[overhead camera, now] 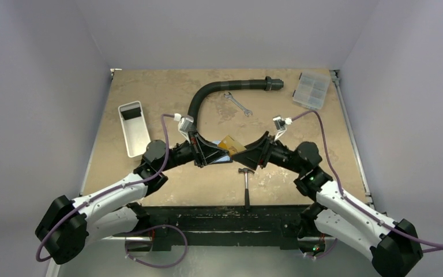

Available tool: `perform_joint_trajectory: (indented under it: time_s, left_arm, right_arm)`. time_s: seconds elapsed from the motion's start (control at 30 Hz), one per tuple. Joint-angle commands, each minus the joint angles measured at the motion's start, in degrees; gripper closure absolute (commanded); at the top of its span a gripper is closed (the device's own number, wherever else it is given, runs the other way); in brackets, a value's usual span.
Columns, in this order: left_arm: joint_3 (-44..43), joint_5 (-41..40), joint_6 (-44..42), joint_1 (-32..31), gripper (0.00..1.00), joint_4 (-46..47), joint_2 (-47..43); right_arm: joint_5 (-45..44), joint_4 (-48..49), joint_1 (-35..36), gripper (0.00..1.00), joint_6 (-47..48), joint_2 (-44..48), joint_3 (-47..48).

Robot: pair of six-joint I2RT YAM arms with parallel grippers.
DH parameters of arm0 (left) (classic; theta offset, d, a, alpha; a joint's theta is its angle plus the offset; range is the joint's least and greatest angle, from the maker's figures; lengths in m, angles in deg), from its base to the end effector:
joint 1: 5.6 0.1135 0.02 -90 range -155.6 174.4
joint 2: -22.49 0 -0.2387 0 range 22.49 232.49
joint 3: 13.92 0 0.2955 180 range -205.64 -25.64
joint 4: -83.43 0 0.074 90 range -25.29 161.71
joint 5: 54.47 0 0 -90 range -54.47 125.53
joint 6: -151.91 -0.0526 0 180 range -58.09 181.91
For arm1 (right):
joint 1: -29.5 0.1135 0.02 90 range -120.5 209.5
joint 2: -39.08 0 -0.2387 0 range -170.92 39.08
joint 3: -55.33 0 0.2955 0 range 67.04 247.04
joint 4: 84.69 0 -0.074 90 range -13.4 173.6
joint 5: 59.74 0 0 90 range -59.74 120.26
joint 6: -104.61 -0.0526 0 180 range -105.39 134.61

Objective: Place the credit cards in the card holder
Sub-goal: Insert the credit card into the card holder.

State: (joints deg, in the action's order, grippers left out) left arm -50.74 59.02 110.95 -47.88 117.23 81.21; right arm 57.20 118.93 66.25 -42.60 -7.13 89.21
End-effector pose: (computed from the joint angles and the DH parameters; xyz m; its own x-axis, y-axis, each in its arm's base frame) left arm 0.2003 -0.2105 0.2325 -0.5838 -0.4052 -0.7035 0.7088 0.1680 -0.6851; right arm 0.1957 0.1759 0.2464 -0.6627 0.4405 -0.6056 -0.6135 0.1444 0.7764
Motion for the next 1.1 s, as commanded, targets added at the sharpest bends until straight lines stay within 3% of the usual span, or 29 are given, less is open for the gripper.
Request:
perform_joint_trajectory:
  time_s: [0.0,0.07,0.17,0.33,0.77,0.87,0.97,1.0,1.07]
  left_arm:
    - [-4.87,19.18,-7.1,3.44,1.0,-14.09,-2.01]
    - [-6.5,23.28,-8.24,4.96,1.0,-18.22,-1.91]
    - [-9.35,26.53,-11.68,6.07,1.0,-25.53,-0.7]
    - [-10.22,28.74,-11.9,6.13,1.0,-26.82,0.08]
    - [-10.98,30.8,-13.85,6.26,1.0,-29.64,1.78]
    - [-11.14,31.38,-14.84,6.39,1.0,-30.68,2.35]
    - [-12.21,28.71,-16.34,7.04,1.0,-33.84,3.55]
    - [-13.34,25.14,-17.86,8.14,0.94,-37.64,4.15]
    - [-16.1,12.87,-18.87,10.81,0.7,-48.1,6.22]
  right_arm:
    - [18.42,-22.11,-1.15,0.27,17.89,-2.81,11.25]
    - [21.9,-23.07,-1.15,0.32,19.42,-3.62,12.86]
    - [26.64,-21.23,-1.34,0.49,19.14,-3.97,13.03]
    - [28.43,-20.01,-1.6,0.75,18.41,-3.99,12.44]
    - [29.44,-12.29,-2.99,0.75,13.04,-4.06,8.57]
    - [30.38,-9.23,-3.79,1.0,11.17,-4.67,7.91]
    - [27.1,-8.44,-4.09,1.0,9.8,-6.31,7.81]
    - [23.38,-10.94,-4.3,1.0,9.92,-7.37,8.29]
    - [13.84,-19.21,-4.69,1.0,12.83,-10.63,10.19]
